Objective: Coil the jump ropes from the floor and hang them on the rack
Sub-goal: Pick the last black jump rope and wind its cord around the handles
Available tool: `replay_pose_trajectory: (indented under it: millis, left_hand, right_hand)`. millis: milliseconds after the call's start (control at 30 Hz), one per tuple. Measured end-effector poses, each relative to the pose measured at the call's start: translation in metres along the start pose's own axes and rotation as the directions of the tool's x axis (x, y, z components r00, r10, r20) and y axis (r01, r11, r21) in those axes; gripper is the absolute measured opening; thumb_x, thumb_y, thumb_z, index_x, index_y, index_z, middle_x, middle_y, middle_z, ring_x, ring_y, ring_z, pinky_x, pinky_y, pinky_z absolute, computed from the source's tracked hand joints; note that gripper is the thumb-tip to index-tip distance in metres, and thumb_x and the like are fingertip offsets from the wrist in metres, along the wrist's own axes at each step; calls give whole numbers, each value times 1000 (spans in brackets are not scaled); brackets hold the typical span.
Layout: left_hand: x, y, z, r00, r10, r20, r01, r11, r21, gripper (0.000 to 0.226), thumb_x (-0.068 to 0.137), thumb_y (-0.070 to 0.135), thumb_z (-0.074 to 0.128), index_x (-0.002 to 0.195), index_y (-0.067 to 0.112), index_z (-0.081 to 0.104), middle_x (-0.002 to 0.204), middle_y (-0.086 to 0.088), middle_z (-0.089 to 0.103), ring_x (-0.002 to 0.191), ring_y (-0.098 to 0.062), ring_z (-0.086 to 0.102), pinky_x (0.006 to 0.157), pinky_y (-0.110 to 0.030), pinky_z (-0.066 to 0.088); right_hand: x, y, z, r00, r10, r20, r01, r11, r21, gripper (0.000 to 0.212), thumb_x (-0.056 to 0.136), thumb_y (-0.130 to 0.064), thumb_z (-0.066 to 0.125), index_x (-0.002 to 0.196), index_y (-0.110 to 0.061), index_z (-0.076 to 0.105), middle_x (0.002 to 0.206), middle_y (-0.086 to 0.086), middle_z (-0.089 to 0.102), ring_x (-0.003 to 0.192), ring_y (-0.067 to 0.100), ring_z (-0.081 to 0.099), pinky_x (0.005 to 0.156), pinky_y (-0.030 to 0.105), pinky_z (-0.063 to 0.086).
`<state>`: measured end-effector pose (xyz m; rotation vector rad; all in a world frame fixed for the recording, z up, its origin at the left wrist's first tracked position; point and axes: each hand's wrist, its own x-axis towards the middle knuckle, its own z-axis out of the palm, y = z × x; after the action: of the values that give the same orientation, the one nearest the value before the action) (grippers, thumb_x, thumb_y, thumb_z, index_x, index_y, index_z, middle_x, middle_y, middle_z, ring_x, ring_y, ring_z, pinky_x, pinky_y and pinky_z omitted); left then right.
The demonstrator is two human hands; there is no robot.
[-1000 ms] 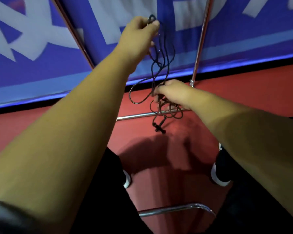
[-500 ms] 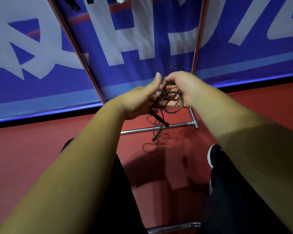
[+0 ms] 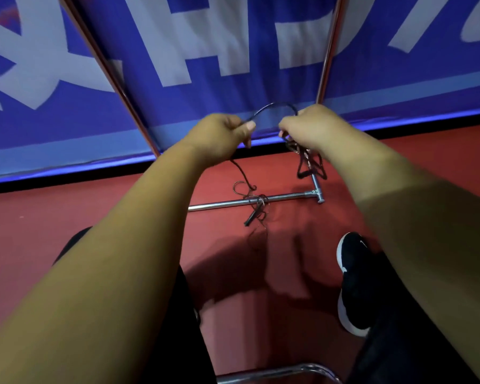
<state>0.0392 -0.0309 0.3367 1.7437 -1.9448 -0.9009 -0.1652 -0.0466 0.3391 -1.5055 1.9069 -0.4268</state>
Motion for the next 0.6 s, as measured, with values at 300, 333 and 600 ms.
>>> replay_pose_trajectory:
  millis: [300, 333, 600]
  left_hand:
    - [10, -2, -7, 955, 35, -293, -50, 998, -43, 26, 102, 44, 59, 97, 25, 75, 69, 9, 56, 65, -10, 53, 69, -30, 44]
    - [10, -5, -5, 960, 33, -278, -23, 999, 38, 19, 101, 43, 59, 101, 29, 73, 83, 7, 62, 78, -13, 59, 76, -31, 46]
    - [-14, 15, 19, 871, -196, 450, 373, 861, -347, 25, 96, 2, 42, 111, 6, 62, 112, -15, 77, 102, -30, 77, 87, -41, 50]
  right_hand:
    - [-4, 0, 7, 972, -7, 234, -60, 958, 279, 53, 110, -56, 40, 111, -17, 76, 87, 8, 82, 69, 27, 79, 61, 35, 62]
    - [-7, -3, 8, 970, 0, 241, -83, 939, 333, 54, 110, -54, 40, 114, -13, 74, 86, 12, 81, 66, 29, 78, 59, 37, 63]
    - [-16, -14, 14, 968, 87, 236, -225, 720, 656, 42, 115, -38, 42, 106, -5, 65, 98, 17, 78, 74, 28, 77, 46, 28, 57]
